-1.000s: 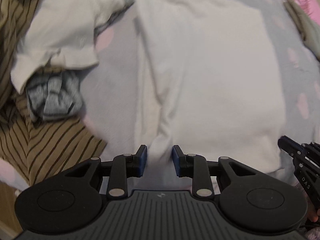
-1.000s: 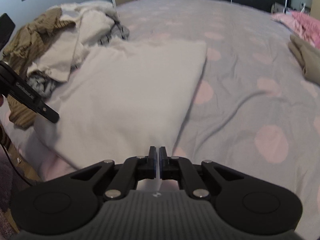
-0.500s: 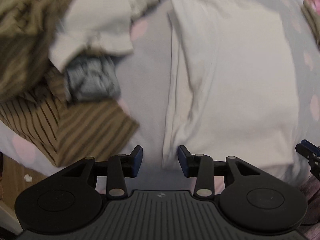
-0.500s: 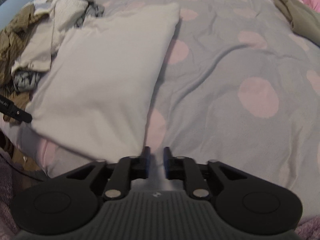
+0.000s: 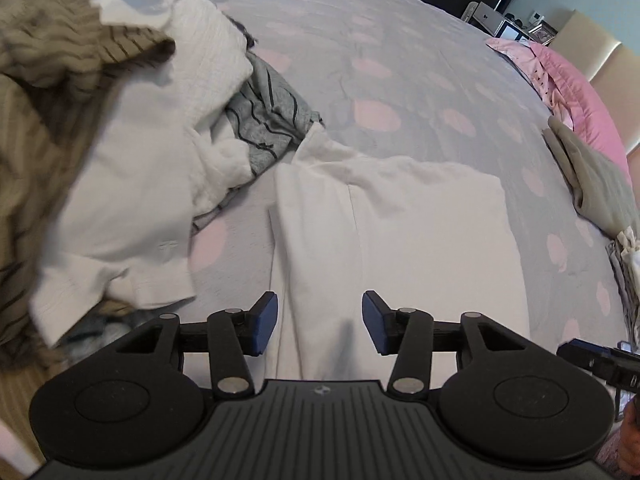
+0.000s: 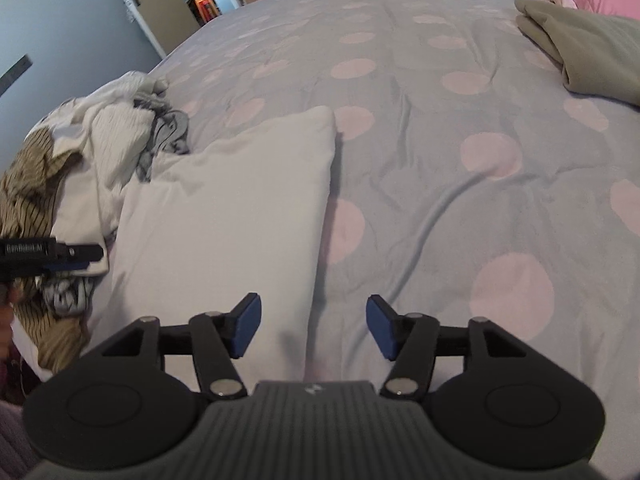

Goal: Fold clothes

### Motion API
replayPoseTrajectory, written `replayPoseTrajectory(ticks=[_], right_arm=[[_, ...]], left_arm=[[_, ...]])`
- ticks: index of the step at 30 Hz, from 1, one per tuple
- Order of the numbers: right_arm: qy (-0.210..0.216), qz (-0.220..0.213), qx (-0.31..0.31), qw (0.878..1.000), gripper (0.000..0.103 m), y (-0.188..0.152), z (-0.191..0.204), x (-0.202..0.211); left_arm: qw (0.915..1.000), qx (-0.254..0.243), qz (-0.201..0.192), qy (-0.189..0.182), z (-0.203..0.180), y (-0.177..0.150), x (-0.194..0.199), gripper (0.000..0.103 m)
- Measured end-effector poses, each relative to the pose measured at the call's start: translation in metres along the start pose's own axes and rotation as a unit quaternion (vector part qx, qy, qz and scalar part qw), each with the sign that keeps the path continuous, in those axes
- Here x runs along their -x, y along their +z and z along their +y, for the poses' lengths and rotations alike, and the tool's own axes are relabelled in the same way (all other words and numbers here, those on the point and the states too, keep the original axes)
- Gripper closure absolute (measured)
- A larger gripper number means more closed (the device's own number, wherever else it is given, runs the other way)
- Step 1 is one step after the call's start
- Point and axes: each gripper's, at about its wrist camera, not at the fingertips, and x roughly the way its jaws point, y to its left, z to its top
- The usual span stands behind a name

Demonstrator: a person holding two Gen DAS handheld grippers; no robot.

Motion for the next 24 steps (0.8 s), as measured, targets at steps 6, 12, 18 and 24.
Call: replayPoseTrajectory(ticks=[6,12,18,24], right_arm=[[0.011,0.000,-0.043,0.999,0.040,0.026,-0.007,-0.036],[0.041,0.003,-0.065,0.997,0.040,0.041,-0.018,-0.067],[0.072,0.018,-0.091,0.993,0.037,0.048,-0.027,-0.093],[0.094,0.015,-0.091,0.991,0.036,0.056,-0.023,-0.112]], left_arm=[[0.9993,0.033,-0.004,-0.016,0.019,0.011,-0.035,0.058],[0.9993,0.029,0.003,-0.023,0.020,0.019,-0.064,0.052],[0.9979,0.041,0.003,-0.051,0.027,0.026,-0.078,0.045],[0.9979,0.017,0.001,-0.062,0.021,0.031,-0.085,0.046]])
